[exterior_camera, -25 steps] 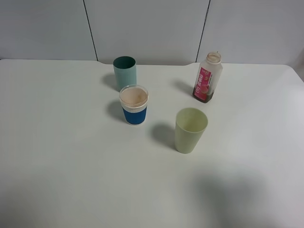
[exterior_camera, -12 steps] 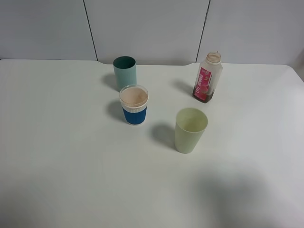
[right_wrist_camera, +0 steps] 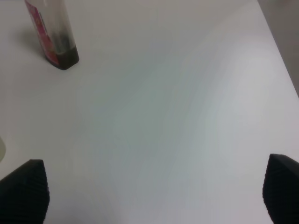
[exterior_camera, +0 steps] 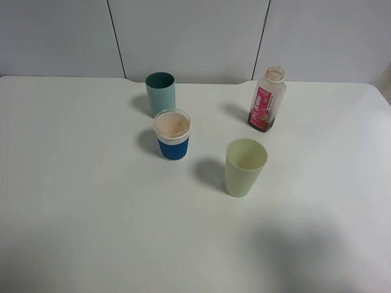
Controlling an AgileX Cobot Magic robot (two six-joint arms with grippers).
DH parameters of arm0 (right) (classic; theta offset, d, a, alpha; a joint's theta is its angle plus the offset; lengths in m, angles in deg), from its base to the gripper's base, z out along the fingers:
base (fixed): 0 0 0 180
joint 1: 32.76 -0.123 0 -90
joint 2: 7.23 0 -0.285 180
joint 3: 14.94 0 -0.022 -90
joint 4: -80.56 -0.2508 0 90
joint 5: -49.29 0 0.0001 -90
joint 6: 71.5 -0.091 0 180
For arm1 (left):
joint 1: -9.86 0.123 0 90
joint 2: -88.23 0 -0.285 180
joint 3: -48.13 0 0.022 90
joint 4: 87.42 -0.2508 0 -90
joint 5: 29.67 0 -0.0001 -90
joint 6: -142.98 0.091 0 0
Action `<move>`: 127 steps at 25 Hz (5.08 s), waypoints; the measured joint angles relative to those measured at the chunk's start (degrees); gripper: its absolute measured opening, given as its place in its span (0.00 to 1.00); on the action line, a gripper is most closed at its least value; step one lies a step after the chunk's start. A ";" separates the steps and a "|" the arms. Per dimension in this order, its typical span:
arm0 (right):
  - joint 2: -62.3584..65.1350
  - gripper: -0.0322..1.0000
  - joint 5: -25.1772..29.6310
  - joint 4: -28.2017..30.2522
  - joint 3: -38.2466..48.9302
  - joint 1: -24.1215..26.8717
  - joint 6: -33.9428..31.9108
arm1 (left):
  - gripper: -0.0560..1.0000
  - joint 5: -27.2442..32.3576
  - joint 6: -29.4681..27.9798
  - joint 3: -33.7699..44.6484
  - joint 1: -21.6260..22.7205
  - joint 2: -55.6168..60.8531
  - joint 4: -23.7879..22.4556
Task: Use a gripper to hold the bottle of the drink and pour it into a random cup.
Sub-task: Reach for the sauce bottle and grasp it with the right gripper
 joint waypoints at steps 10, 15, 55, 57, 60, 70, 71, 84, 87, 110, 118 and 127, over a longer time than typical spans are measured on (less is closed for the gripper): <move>0.00 0.90 0.00 0.00 0.00 0.00 0.00 | 0.93 0.00 0.00 0.00 0.00 0.00 0.00; 0.00 0.90 0.00 0.00 0.00 0.00 0.00 | 0.93 0.00 0.00 0.00 0.00 0.00 0.00; -37.05 0.90 -19.84 3.09 -6.22 0.00 -3.72 | 0.93 0.00 0.00 0.00 0.00 0.00 0.00; -40.67 0.90 -22.85 3.09 -6.22 0.00 -3.72 | 0.93 0.00 0.00 0.00 0.00 0.00 0.00; -45.88 0.90 -26.24 3.09 -6.22 0.00 -3.72 | 0.93 0.00 0.00 0.00 0.00 0.00 0.00; -65.16 0.90 -38.53 4.64 -6.22 0.00 -3.72 | 0.93 0.00 0.00 0.00 0.00 0.00 0.00; -66.71 0.90 -40.40 4.85 -6.22 0.00 -3.72 | 0.93 0.00 0.00 0.00 0.00 0.00 0.00; -85.82 0.90 -63.23 13.48 -6.26 0.00 -3.72 | 0.93 0.00 0.00 0.00 0.00 0.00 0.00; -89.57 0.90 -69.40 15.31 -6.26 0.00 -3.92 | 0.93 0.00 0.00 0.00 0.00 0.00 0.00; -109.68 0.90 -98.51 25.55 -11.80 0.00 -6.47 | 0.93 0.00 0.00 0.00 0.00 0.00 0.00; -111.75 0.93 -97.43 27.62 -16.15 -0.26 -8.99 | 0.93 0.00 0.00 0.00 0.00 0.00 0.00; -114.81 0.91 -98.79 32.20 -17.08 -1.31 -8.29 | 0.93 0.00 0.00 0.00 0.00 0.00 0.00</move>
